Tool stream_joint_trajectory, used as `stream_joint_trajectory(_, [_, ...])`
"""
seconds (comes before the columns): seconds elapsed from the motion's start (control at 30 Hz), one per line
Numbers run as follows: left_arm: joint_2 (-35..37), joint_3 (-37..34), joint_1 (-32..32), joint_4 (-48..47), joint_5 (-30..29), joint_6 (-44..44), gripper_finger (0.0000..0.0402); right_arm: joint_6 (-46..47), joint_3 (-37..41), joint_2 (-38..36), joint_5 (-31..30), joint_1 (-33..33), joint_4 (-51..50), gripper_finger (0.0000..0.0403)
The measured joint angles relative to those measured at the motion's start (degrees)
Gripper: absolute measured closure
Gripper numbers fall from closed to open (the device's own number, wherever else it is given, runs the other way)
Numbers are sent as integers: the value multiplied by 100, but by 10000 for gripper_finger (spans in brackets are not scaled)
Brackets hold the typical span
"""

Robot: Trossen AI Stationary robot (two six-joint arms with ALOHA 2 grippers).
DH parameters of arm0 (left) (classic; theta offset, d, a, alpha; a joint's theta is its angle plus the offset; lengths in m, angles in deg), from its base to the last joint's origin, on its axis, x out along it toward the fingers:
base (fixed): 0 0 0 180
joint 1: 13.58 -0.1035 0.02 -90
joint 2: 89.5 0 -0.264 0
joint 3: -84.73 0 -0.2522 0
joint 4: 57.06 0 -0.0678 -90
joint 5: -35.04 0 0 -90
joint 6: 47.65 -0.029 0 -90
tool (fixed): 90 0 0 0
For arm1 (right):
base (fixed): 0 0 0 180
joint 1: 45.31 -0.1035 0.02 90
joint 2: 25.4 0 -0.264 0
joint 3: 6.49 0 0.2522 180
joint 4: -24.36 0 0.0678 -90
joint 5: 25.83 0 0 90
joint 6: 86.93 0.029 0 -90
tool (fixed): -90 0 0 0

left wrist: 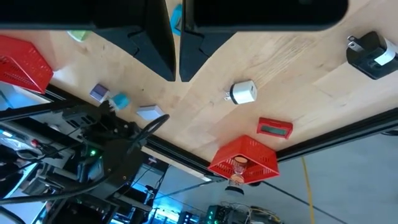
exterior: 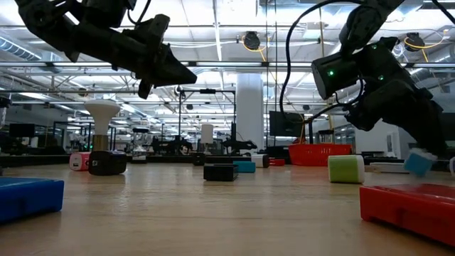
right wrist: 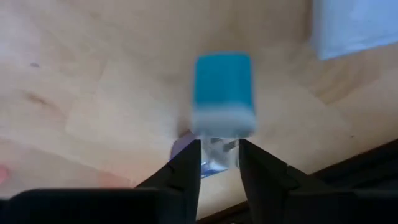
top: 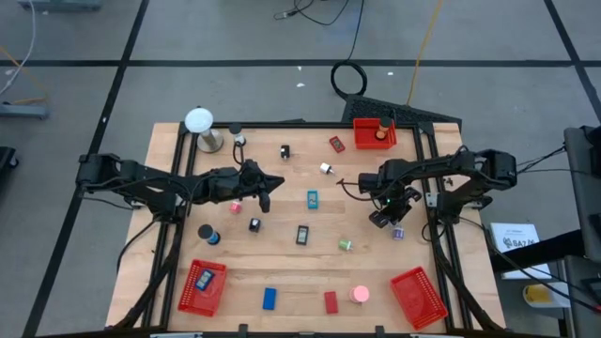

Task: Pick & Place Office items
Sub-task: Put the light blue charger adapter into the bottom right red basket

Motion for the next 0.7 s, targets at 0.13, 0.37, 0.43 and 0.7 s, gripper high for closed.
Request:
stream_joint_trajectory(0.13, [0, 0, 26, 0, 0, -8, 380, 13, 2, -32, -81, 0, -34, 274])
stream_joint_trajectory(0.37, [0, 0, 26, 0, 0, 11, 380, -41, -198, -318, -509, -2, -245, 234])
stream_joint_trajectory(0.43, [0, 0, 26, 1, 1, 33, 380, -40, -262, -473, -575, -2, -286, 224])
stream_joint_trajectory(0.7, [0, 0, 26, 2, 45, 426, 380, 668, -333, -1482, -1072, -284, -160, 177])
